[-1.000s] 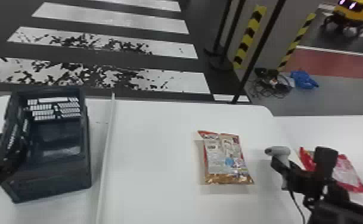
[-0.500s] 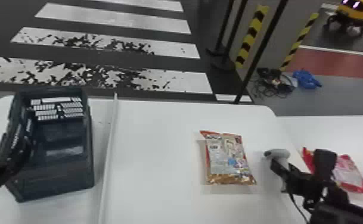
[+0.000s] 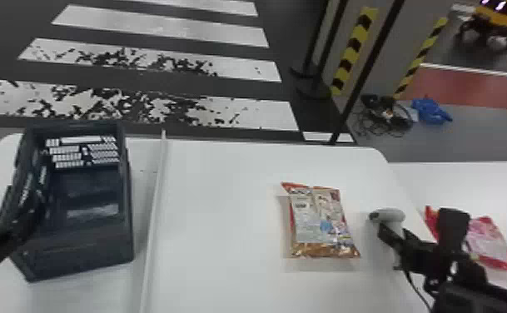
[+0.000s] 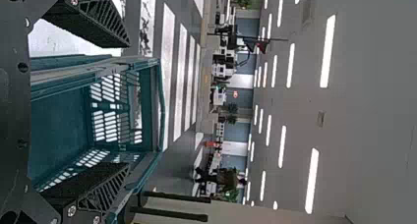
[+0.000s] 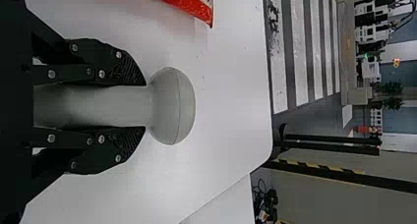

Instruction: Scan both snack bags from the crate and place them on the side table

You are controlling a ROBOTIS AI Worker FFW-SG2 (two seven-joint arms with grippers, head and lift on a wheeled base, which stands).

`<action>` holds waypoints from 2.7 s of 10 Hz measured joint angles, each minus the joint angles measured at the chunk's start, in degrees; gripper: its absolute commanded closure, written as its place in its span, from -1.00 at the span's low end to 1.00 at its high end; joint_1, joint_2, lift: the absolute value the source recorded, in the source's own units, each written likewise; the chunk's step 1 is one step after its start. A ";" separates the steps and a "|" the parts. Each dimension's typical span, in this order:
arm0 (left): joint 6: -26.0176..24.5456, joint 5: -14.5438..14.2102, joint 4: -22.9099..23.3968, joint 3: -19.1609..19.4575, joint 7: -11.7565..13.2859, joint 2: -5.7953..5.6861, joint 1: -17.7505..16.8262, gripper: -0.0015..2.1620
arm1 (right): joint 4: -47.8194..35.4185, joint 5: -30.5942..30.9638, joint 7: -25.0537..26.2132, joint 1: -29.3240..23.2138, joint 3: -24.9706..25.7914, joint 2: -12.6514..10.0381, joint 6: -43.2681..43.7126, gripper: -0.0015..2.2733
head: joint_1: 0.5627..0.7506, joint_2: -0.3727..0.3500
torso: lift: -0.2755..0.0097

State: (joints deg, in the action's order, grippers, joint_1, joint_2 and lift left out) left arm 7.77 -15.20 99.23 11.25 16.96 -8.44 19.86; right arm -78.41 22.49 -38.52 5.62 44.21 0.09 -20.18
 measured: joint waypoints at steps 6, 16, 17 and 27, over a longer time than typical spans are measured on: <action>0.00 -0.09 0.01 0.00 0.00 -0.09 0.05 -0.87 | 0.18 -0.09 1.19 -0.02 0.01 -0.09 0.27 -0.74 | 0.41 -0.58 | 0.24; 0.00 0.01 0.40 0.13 0.03 0.02 0.12 -0.87 | -19.03 -11.83 -2.23 -8.22 0.08 -0.09 -14.09 -0.90 | 0.41 -0.64 | 0.24; -0.03 0.06 0.49 0.11 0.01 0.08 0.14 -0.87 | -21.27 -13.67 -3.64 -9.19 -0.12 -0.09 -17.01 -0.90 | 0.41 -0.60 | 0.24; 0.00 -0.16 0.36 0.15 0.01 -0.18 0.44 -0.87 | -19.77 -17.19 -11.57 -7.72 -6.04 -0.09 -33.67 -0.90 | 0.41 -0.23 | 0.24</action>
State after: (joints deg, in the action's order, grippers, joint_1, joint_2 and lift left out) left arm 7.77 -15.36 99.59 11.40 16.97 -8.61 20.30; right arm -98.18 5.31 -50.09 -2.09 38.18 0.00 -53.84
